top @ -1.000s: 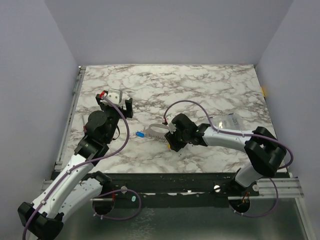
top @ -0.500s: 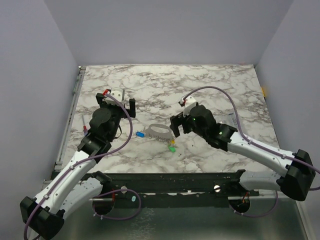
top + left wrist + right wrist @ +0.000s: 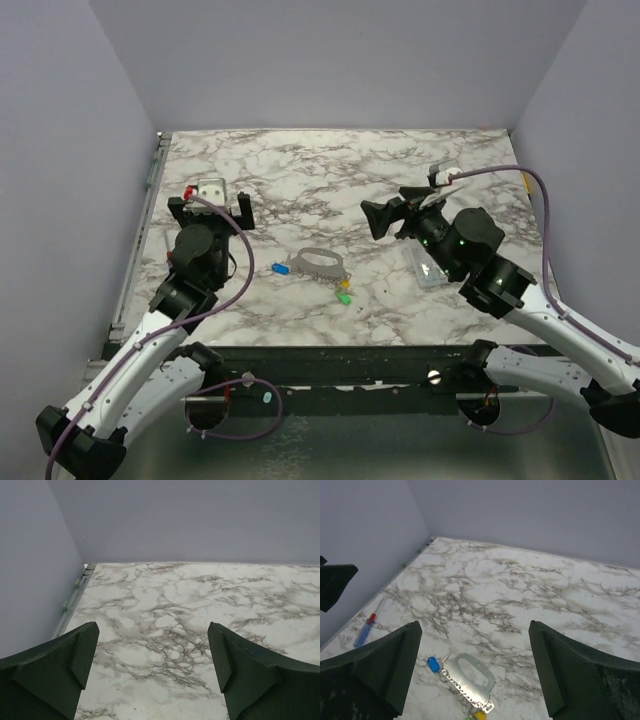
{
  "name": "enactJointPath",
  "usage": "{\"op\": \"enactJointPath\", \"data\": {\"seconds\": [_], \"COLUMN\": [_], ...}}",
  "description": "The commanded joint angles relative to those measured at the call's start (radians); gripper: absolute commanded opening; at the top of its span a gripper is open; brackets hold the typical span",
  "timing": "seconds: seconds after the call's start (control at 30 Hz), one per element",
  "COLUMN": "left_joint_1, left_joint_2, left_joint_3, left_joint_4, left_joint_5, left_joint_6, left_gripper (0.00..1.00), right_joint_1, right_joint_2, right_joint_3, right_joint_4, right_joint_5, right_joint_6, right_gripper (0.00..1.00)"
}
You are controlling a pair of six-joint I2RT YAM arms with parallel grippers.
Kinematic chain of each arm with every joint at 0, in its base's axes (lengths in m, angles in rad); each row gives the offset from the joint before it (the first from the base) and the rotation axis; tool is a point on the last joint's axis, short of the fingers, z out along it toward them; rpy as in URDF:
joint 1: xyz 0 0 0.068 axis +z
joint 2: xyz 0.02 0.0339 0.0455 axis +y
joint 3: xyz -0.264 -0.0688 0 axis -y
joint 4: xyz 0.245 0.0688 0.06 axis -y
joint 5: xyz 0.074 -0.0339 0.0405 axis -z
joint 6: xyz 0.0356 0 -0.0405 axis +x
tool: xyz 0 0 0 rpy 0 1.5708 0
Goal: Put the keys on the keyring
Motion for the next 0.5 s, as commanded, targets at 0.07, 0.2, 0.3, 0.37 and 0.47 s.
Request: {"op": "enactJointPath", "data": {"seconds": [0.07,0.2,0.3,0.37,0.47], "left_joint_1": [0.005,0.005,0.005,0.005,0.005], "left_joint_2": [-0.128,-0.125,-0.122,-0.119,-0.107], "left_joint_3": [-0.072,-0.079,-0.084,-0.087,-0.089], "left_joint_4": [0.111,0.116,0.122,0.126,0.129], "left_joint_5": [-0.137,-0.154,-0.153,-0.152,-0.148], "left_joint_6": [0.047,0.061,0.067,0.071,0.075], "left_gripper": [0.99,0.99,0.99,0.99,0.99], "right_joint_1": [-0.001,-0.001,-0.002,-0.001,-0.001], "right_joint_2": [-0.082,-0.115,-0.125,-0.132,-0.147], "right_joint_3": [-0.040,-0.073,-0.091,-0.101,-0.117], "right_joint_4": [0.092,0.111,0.115,0.115,0.119], "right_joint_5": [-0.001,0.015,0.020,0.023,0.014], "right_joint_6": [-0.045,-0.056,-0.067,-0.069,-0.079], "right_gripper": [1.00,1.00,1.00,1.00,1.00]}}
